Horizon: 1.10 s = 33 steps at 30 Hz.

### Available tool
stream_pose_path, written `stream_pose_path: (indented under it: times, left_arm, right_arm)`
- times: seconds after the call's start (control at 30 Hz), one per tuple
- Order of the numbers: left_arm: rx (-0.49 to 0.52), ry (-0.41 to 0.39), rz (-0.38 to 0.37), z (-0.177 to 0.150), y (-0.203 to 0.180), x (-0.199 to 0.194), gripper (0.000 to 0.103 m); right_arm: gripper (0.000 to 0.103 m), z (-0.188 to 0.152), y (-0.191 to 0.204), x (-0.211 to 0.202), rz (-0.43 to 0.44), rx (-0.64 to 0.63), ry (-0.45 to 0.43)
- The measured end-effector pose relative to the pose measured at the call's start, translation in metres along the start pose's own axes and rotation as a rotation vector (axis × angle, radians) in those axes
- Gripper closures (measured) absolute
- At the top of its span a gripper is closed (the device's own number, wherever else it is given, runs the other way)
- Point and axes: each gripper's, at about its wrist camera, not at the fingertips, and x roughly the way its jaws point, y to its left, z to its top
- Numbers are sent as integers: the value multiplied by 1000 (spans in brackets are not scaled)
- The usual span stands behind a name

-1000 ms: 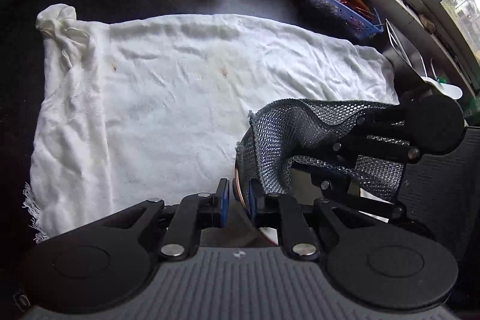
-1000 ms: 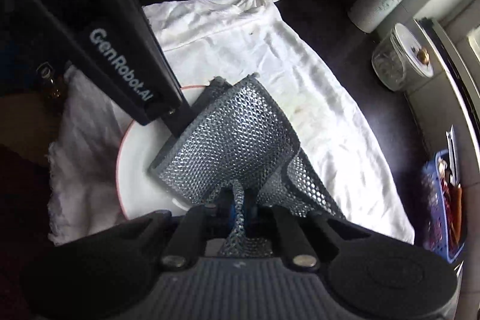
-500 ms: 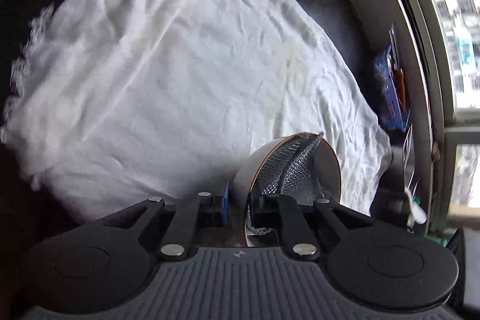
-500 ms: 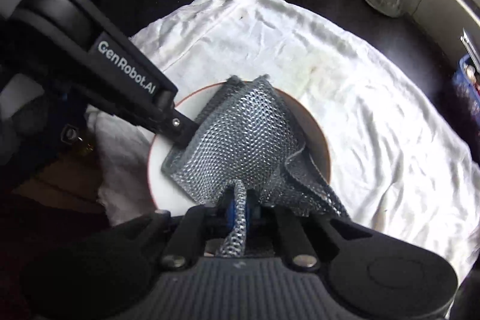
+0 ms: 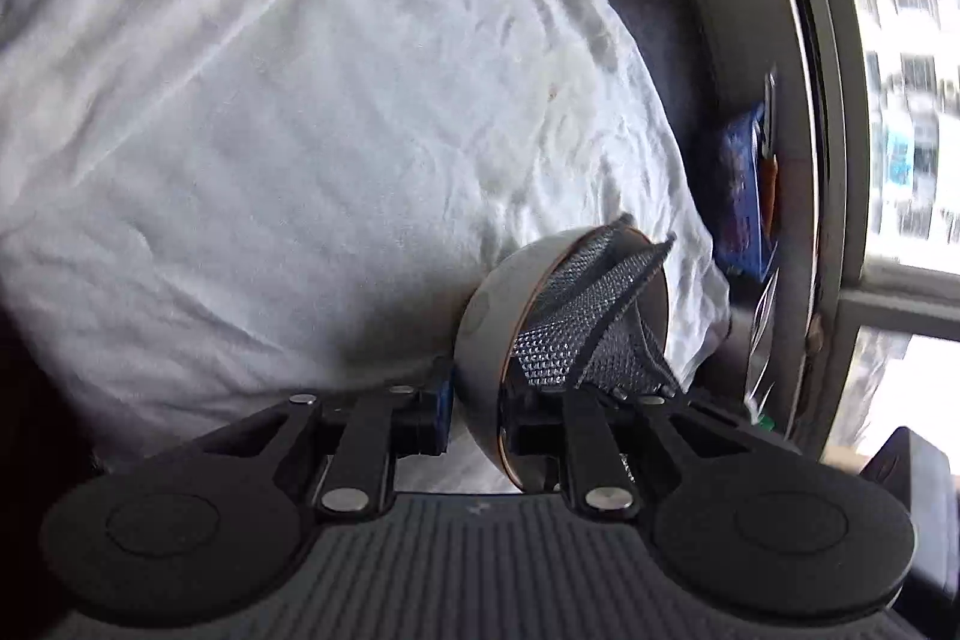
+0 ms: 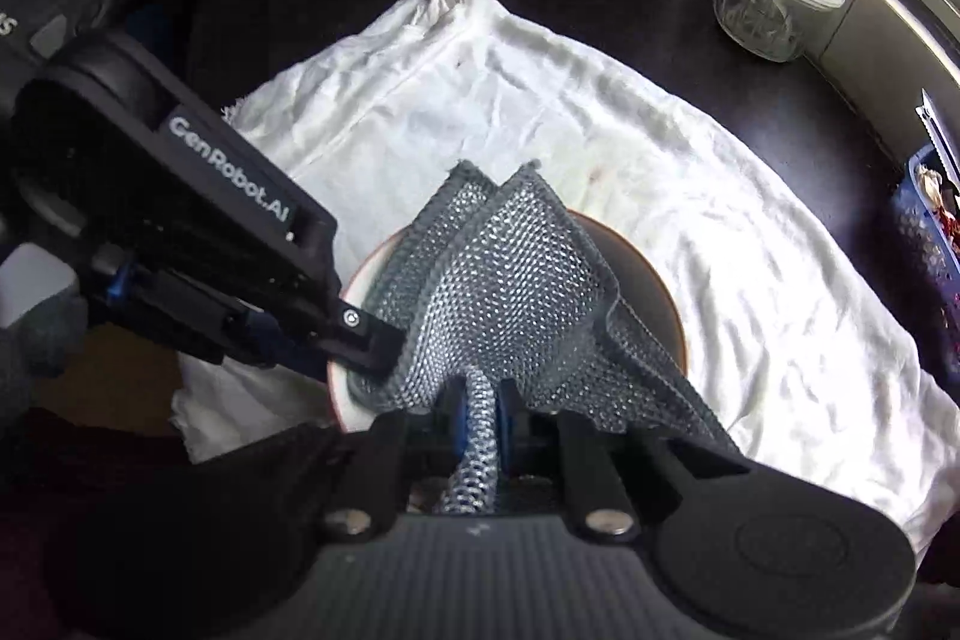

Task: Clean bowl
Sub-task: 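Keep scrubbing the bowl interior with the mesh pad in the right gripper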

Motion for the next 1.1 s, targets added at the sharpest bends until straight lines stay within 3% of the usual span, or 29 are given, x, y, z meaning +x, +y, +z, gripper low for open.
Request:
stream_pose_path:
  times: [0.07, 0.17, 0.3, 0.37, 0.47, 0.57, 0.63, 0.7, 0.9, 1.1]
  left_arm:
    - [159, -10, 64, 2, -18, -4, 87]
    - [477, -63, 198, 2, -53, -8, 87]
    - [703, -13, 253, 10, -75, -2, 87]
    - [872, 7, 299, 9, -89, 4, 87]
    - [985, 44, 321, 4, -93, 8, 91]
    - [914, 50, 283, 5, -83, 7, 93]
    - [774, 41, 236, 11, -73, 4, 94]
    - [548, 17, 172, 17, -55, -1, 94]
    - [213, -47, 87, 6, -21, -8, 94]
    - [-46, -40, 16, -5, 5, -12, 92]
  right_arm:
    - [91, -6, 0, 1, -8, -16, 1]
    - [94, -15, 3, -3, -39, -65, -8]
    - [96, -13, 4, -7, -140, -176, -6]
    - [98, -9, 0, -6, -166, -226, 0]
    - [98, -4, 3, -3, -203, -309, 8]
    - [98, 0, 6, 0, -229, -359, 8]
    - [98, 0, 4, 0, -216, -329, -2]
    - [98, -1, 1, 1, -197, -272, -5]
    - [97, -5, -5, 0, -143, -38, -7]
    - [94, -14, -14, -1, 59, 172, -21]
